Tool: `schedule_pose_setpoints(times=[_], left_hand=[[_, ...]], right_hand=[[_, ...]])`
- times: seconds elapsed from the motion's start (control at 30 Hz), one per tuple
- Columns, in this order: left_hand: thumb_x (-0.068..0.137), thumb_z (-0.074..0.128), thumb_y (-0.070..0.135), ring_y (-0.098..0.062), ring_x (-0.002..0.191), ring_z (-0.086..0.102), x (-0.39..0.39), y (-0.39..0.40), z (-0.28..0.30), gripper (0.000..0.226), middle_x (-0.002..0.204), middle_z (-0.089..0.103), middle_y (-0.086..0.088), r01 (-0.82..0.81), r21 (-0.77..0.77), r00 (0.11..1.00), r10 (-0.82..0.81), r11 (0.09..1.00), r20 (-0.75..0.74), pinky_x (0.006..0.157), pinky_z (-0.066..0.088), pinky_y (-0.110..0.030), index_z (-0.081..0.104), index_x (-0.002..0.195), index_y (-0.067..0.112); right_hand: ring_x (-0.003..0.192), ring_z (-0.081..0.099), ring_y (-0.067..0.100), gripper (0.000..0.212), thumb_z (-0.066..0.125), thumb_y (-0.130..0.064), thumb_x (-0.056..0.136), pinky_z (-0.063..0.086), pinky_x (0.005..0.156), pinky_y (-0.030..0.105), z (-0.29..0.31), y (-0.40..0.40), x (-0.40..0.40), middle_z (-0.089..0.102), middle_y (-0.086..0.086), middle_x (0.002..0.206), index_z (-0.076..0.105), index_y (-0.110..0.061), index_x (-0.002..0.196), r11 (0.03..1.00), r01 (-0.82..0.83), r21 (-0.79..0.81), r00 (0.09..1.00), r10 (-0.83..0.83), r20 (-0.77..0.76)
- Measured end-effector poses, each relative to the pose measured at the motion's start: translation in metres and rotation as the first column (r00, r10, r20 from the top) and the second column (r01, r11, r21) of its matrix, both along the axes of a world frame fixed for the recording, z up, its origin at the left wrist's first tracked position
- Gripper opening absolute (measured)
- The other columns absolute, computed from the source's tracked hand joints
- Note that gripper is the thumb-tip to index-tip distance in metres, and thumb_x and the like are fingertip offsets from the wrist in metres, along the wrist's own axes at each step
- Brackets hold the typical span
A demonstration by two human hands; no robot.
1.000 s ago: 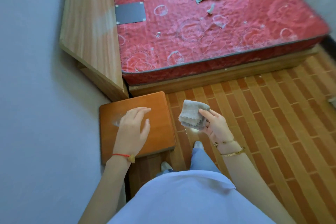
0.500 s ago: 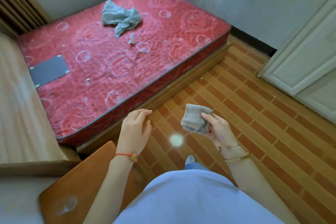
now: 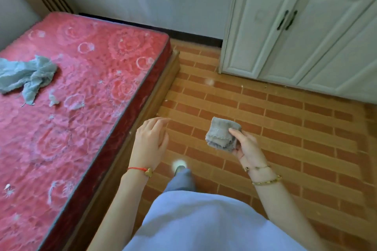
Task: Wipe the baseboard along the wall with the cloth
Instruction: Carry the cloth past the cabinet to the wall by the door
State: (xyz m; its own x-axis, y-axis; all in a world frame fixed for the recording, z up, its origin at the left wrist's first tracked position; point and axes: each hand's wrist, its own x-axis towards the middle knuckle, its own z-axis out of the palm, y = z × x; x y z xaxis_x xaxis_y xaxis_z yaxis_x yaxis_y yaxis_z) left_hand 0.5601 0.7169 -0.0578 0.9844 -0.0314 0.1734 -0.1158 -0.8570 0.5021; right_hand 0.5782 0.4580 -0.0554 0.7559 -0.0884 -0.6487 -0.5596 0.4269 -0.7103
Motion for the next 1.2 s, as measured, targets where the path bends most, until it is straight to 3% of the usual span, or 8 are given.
schedule_pose_setpoints(times=[0.23, 0.47, 0.63, 0.77, 0.97, 1.2], left_hand=[[0.089, 0.044, 0.027, -0.027, 0.114, 0.058, 0.133, -0.042, -0.017, 0.038, 0.118, 0.067, 0.000, 0.249, 0.004, 0.965, -0.248, 0.968, -0.083, 0.096, 0.048, -0.047, 0.064, 0.120, 0.018], [0.093, 0.059, 0.011, -0.027, 0.113, 0.058, 0.289, -0.089, -0.004, 0.026, 0.117, 0.066, -0.002, 0.433, 0.033, 0.901, -0.432, 0.901, -0.038, 0.094, 0.045, -0.045, 0.065, 0.119, 0.016], [0.094, 0.059, 0.011, -0.026, 0.110, 0.058, 0.391, -0.144, 0.006, 0.028, 0.115, 0.065, -0.003, 0.620, 0.082, 0.784, -0.620, 0.780, -0.032, 0.096, 0.044, -0.043, 0.064, 0.121, 0.017], [0.095, 0.058, 0.013, -0.028, 0.112, 0.056, 0.444, -0.201, 0.008, 0.026, 0.117, 0.065, -0.006, 0.715, 0.087, 0.699, -0.713, 0.694, -0.052, 0.097, 0.043, -0.043, 0.063, 0.121, 0.016], [0.093, 0.060, 0.010, -0.030, 0.106, 0.061, 0.498, -0.313, -0.010, 0.028, 0.113, 0.067, -0.006, 0.845, 0.045, 0.534, -0.844, 0.533, -0.048, 0.094, 0.050, -0.049, 0.065, 0.121, 0.014], [0.095, 0.049, 0.021, -0.028, 0.107, 0.061, 0.531, -0.481, -0.017, 0.031, 0.115, 0.067, -0.005, 0.928, 0.013, 0.372, -0.928, 0.372, -0.018, 0.093, 0.050, -0.048, 0.065, 0.121, 0.015]], right_hand=[[0.087, 0.065, 0.021, 0.020, 0.054, -0.005, 0.094, 0.058, 0.056, 0.026, -0.016, -0.041, 0.070, 0.066, 0.012, 0.099, 0.061, -0.002, 0.112, 0.961, 0.274, 0.036, 0.962, -0.274, -0.011], [0.092, 0.065, 0.021, 0.028, 0.054, -0.009, 0.095, 0.057, 0.058, 0.027, -0.009, -0.078, 0.175, 0.066, 0.012, 0.107, 0.058, -0.002, 0.121, 0.881, 0.467, 0.075, 0.884, -0.468, -0.005], [0.095, 0.065, 0.023, 0.032, 0.051, -0.009, 0.096, 0.056, 0.055, 0.026, -0.001, -0.112, 0.227, 0.064, 0.014, 0.114, 0.055, -0.002, 0.126, 0.772, 0.626, 0.109, 0.774, -0.632, 0.033], [0.087, 0.065, 0.019, 0.024, 0.051, -0.008, 0.096, 0.056, 0.053, 0.025, 0.003, -0.146, 0.242, 0.066, 0.009, 0.101, 0.057, -0.004, 0.119, 0.677, 0.728, 0.105, 0.679, -0.734, 0.021], [0.090, 0.064, 0.021, 0.012, 0.054, -0.011, 0.095, 0.055, 0.068, 0.031, -0.015, -0.218, 0.251, 0.066, 0.010, 0.102, 0.063, -0.011, 0.101, 0.488, 0.872, 0.047, 0.489, -0.872, -0.025], [0.089, 0.064, 0.023, 0.021, 0.052, -0.010, 0.096, 0.057, 0.054, 0.025, -0.015, -0.346, 0.260, 0.066, 0.011, 0.099, 0.059, -0.003, 0.115, 0.328, 0.942, 0.075, 0.329, -0.944, -0.014]])
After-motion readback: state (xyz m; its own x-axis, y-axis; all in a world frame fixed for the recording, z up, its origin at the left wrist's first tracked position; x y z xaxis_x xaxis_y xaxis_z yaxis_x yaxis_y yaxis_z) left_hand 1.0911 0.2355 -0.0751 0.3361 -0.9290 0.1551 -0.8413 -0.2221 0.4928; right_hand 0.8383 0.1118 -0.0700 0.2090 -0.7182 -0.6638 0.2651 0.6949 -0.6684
